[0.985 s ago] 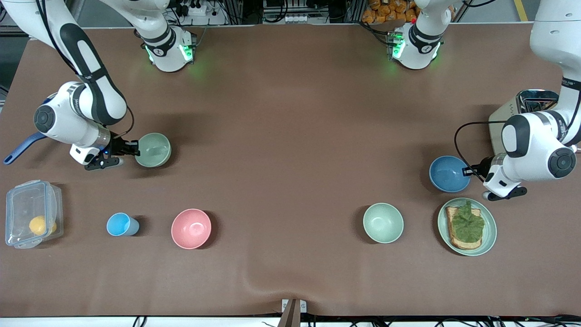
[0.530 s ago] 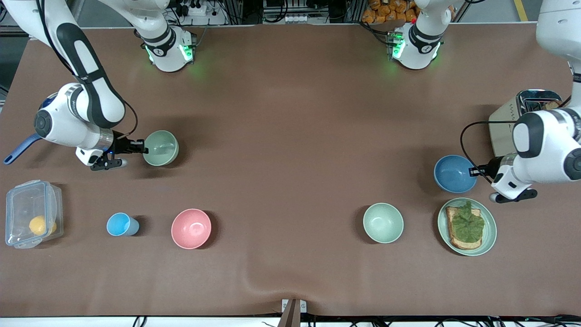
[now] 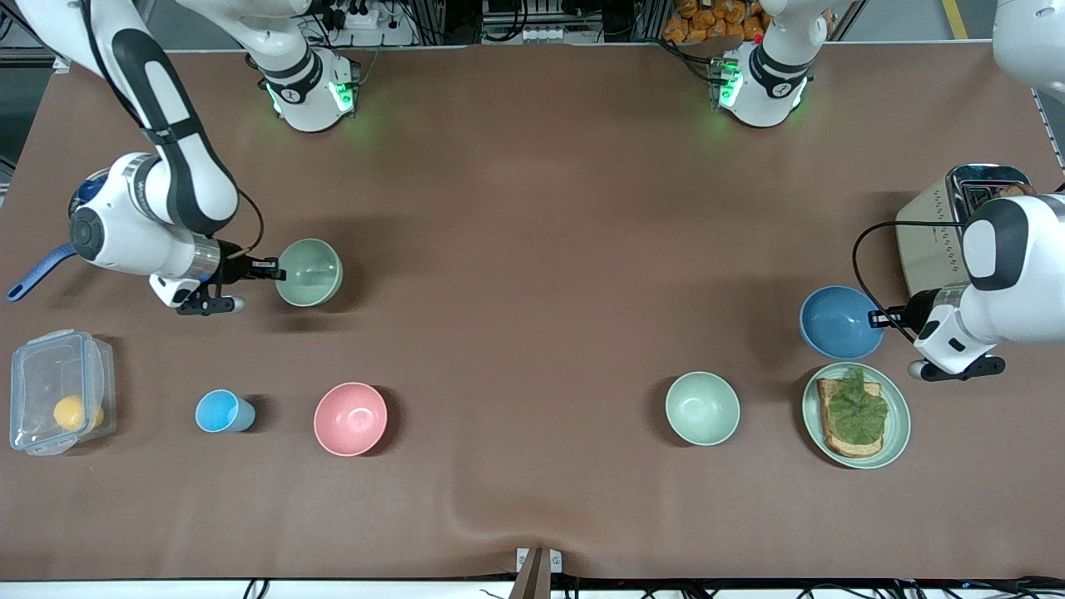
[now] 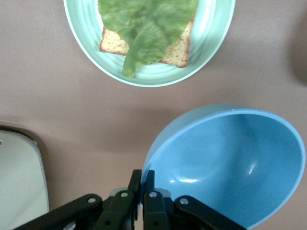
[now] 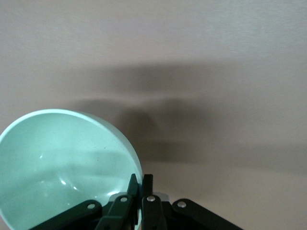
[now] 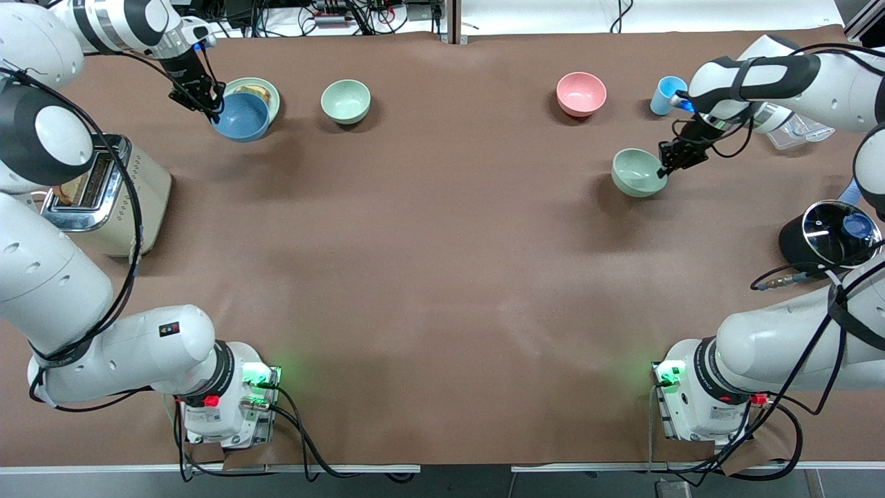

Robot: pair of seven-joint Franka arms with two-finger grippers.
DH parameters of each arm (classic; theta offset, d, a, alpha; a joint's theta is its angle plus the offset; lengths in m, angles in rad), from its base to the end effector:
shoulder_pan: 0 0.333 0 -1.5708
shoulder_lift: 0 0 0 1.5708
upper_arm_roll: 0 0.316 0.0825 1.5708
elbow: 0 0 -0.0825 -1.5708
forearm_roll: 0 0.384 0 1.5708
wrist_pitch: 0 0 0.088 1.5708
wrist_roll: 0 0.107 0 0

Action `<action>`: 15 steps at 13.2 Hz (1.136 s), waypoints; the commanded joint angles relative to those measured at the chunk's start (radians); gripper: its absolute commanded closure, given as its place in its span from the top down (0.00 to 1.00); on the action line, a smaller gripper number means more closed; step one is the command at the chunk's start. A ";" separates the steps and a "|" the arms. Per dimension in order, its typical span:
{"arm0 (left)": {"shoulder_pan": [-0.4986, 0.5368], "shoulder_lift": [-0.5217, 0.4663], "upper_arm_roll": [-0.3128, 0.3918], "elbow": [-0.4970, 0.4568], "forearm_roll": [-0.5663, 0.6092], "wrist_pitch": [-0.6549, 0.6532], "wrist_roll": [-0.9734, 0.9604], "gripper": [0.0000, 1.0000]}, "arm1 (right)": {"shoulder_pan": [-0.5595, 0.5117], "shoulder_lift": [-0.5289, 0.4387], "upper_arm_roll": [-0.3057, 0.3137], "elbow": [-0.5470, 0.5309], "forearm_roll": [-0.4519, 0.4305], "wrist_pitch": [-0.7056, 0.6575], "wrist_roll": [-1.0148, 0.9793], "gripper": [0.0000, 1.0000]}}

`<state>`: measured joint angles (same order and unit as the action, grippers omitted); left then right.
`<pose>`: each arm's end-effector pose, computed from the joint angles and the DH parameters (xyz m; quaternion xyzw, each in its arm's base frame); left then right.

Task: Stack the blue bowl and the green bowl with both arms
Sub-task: 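Slide the green bowl toward the table middle with the right gripper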

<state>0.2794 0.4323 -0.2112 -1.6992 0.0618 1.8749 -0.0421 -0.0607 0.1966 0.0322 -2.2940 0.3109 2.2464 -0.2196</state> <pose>0.6317 0.0597 0.3303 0.9912 0.0458 -0.1226 0.0183 0.5016 -0.0054 0.2472 -0.9863 0.0167 0.1059 0.1253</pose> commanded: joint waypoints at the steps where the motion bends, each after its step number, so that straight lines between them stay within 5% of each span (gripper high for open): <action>1: 0.003 -0.021 -0.022 0.009 0.007 -0.030 0.007 0.00 | 0.105 -0.068 -0.002 -0.010 0.017 -0.028 0.184 0.00; 15: 0.003 -0.021 -0.112 0.004 -0.033 -0.068 -0.163 0.00 | 0.605 -0.040 -0.005 0.010 0.105 0.229 0.888 0.00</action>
<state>0.2768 0.4205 -0.3208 -1.6929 0.0485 1.8220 -0.1936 0.4613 0.1395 0.0365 -2.2918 0.3940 2.4195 0.5585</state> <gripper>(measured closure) 0.952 0.965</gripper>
